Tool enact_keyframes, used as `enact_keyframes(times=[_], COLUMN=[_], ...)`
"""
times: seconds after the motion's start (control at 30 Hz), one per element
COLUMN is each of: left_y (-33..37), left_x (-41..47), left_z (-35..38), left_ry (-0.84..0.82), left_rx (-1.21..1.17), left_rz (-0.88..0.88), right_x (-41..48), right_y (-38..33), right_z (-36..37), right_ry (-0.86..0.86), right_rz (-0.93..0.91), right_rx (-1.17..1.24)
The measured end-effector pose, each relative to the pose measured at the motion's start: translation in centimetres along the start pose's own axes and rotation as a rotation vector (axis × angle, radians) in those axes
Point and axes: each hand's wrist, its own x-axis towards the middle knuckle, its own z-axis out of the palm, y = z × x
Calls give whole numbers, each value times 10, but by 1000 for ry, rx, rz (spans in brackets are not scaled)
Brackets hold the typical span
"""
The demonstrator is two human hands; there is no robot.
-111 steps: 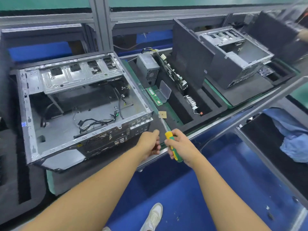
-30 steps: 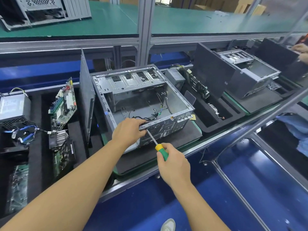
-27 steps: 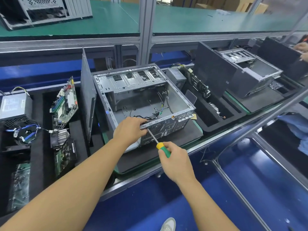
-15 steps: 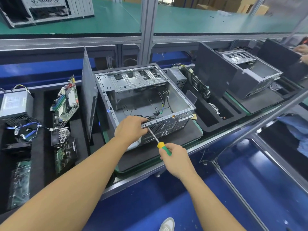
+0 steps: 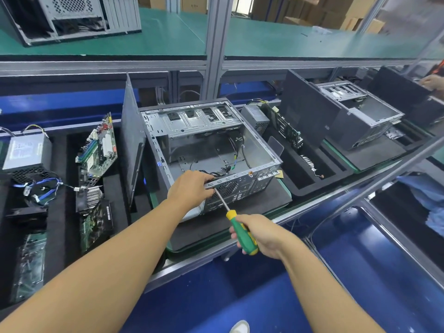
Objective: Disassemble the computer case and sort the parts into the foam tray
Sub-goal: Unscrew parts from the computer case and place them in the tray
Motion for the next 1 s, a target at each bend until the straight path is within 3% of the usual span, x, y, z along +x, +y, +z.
enact_keyframes(times=[0.1, 0.2, 0.27, 0.37, 0.43, 0.5, 0.63, 0.7, 0.77, 0.83, 1.0], left_y=[-3, -3, -3, -3, -4, -4, -5, -5, -4, -4, -2], left_x=[1, 2, 4, 4, 4, 3, 3, 2, 2, 2, 1], left_z=[6, 9, 8, 6, 7, 7, 6, 4, 4, 3, 2], left_ry=[-30, -63, -69, -66, -61, -55, -55, -50, -50, -52, -47], left_rx=[3, 8, -6, -16, -13, -5, -13, -12, -11, -12, -15], left_rz=[9, 29, 34, 29, 28, 27, 32, 37, 41, 38, 33], right_x=[1, 1, 0, -2, -4, -5, -6, -6, -7, -8, -10], right_y=[2, 6, 9, 14, 18, 18, 6, 3, 4, 11, 25], right_z=[-7, 2, 13, 22, 21, 15, 1, -8, -15, -16, 3], right_ry=[-52, 22, 124, 395, 550, 481, 123, -59, -210, -255, -129], right_rz=[-43, -134, -188, -314, -388, -373, -40, 100, 107, 63, -96], right_rx=[-48, -129, -227, -685, -843, -740, 1, 202, 269, 324, 291])
